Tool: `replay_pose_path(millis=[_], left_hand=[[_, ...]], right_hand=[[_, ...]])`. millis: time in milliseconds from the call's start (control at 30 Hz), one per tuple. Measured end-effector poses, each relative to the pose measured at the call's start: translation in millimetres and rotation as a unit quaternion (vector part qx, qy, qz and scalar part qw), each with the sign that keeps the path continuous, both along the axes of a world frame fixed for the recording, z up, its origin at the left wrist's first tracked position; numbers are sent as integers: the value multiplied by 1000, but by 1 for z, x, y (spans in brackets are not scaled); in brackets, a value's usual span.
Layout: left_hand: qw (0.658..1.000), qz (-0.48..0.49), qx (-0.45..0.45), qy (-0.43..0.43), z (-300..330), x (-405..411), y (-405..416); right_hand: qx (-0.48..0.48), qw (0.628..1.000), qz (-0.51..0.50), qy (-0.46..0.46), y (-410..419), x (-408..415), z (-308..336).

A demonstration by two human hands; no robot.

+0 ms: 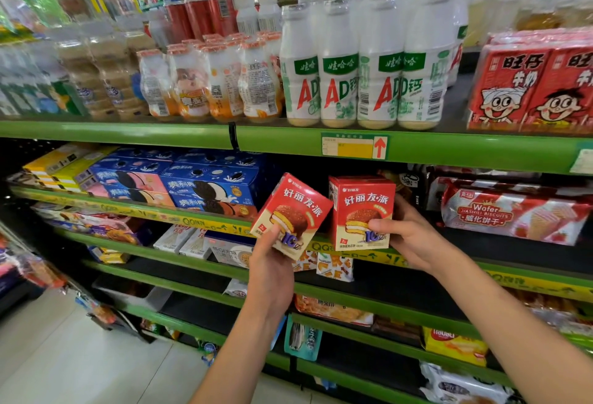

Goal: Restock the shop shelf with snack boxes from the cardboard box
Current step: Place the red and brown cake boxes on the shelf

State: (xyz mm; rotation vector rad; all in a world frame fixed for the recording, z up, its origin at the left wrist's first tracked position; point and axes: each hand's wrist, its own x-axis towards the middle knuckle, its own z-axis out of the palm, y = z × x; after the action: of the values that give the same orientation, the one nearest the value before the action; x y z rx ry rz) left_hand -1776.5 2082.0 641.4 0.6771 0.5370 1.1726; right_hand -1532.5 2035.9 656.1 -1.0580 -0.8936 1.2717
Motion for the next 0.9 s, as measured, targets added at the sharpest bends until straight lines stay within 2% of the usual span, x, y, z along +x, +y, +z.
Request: replay_pose_path(millis=[133,367,467,667,767,900], left_hand=[[999,-14,20,31,-5,-19,9],[978,-128,86,136,-14,-49,15],[984,-122,77,107,-17,-51,12],[995,-95,19,-35,-21,-46,6],[991,-125,34,-23,-26,-37,-3],[990,-139,9,-27,-32,-28,-10]], right_hand=[[29,999,16,4,-3,6,-3],[51,996,74,-1,-6,9,-3],[46,996,70,5,-7,10,-1],[43,997,66,-2,-9,7,0],[41,997,66,-12,-10,6,1],[40,997,66,-7,-11,7,1]])
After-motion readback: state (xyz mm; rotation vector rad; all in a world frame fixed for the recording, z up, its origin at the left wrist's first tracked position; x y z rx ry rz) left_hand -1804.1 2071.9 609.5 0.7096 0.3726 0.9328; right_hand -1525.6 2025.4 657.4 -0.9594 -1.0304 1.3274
